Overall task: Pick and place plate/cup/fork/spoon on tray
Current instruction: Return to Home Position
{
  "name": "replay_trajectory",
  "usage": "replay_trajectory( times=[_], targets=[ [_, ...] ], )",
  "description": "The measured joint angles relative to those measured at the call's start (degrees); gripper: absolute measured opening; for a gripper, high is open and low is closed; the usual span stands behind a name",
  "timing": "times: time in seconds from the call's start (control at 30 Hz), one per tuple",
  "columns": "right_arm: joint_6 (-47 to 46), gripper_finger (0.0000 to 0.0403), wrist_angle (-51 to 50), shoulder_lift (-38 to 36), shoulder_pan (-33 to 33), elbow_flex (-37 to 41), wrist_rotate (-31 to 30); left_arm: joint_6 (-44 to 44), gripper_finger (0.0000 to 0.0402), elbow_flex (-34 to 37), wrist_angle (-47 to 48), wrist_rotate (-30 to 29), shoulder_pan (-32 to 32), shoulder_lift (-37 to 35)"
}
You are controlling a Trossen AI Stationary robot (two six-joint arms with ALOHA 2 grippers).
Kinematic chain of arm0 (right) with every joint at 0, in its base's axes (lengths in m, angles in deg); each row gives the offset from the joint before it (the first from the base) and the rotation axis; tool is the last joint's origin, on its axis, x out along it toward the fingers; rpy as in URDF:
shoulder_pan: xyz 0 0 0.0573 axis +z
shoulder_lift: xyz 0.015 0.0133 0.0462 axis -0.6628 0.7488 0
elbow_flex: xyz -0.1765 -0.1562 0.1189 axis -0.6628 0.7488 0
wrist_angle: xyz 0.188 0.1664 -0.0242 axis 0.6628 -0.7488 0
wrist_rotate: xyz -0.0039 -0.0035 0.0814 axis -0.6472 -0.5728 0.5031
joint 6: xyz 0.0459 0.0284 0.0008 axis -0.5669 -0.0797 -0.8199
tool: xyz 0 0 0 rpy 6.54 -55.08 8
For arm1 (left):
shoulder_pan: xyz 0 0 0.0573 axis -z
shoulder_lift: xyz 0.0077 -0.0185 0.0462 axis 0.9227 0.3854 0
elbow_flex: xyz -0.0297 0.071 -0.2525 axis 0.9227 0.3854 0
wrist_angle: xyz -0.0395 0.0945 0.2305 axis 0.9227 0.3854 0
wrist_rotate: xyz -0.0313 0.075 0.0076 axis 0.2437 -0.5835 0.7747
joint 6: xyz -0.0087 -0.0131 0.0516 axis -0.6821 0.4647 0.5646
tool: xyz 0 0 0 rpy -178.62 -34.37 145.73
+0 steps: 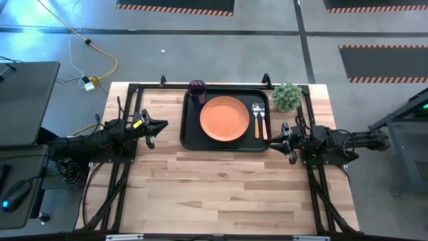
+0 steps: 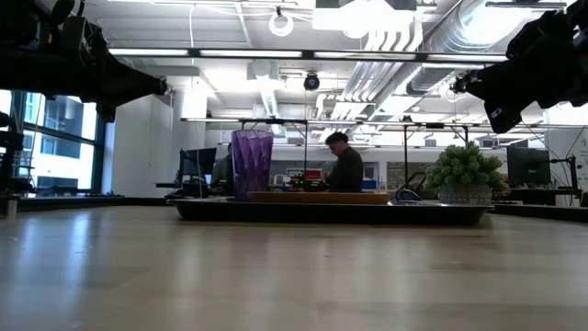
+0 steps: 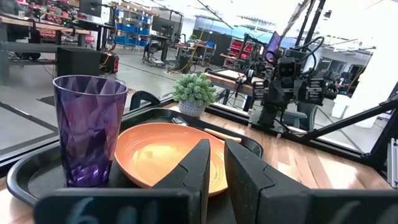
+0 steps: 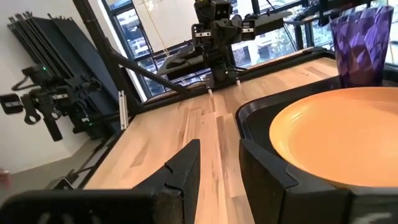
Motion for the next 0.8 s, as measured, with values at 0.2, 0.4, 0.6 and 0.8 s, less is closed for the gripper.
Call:
replay_trajectory(
  times=[0.2, 0.4, 0.6, 0.8],
  targets=[
    [-0.49, 0.0103, 0.00, 0.00, 0.00, 0.00, 0.00, 0.00, 0.0037, 0.00, 0.00, 0.00, 0.00, 0.00],
    [-0.49, 0.0103, 0.00, 0.00, 0.00, 0.00, 0.00, 0.00, 0.0037, 0.00, 0.02, 0.00, 0.00, 0.00],
    [-0.49, 0.0103, 0.00, 0.00, 0.00, 0.00, 0.00, 0.00, 0.0037, 0.00, 0.01, 0.00, 0.00, 0.00],
    [-0.49, 0.0103, 0.00, 0.00, 0.00, 0.00, 0.00, 0.01, 0.0037, 0.00, 0.00, 0.00, -0.02, 0.00]
  ],
)
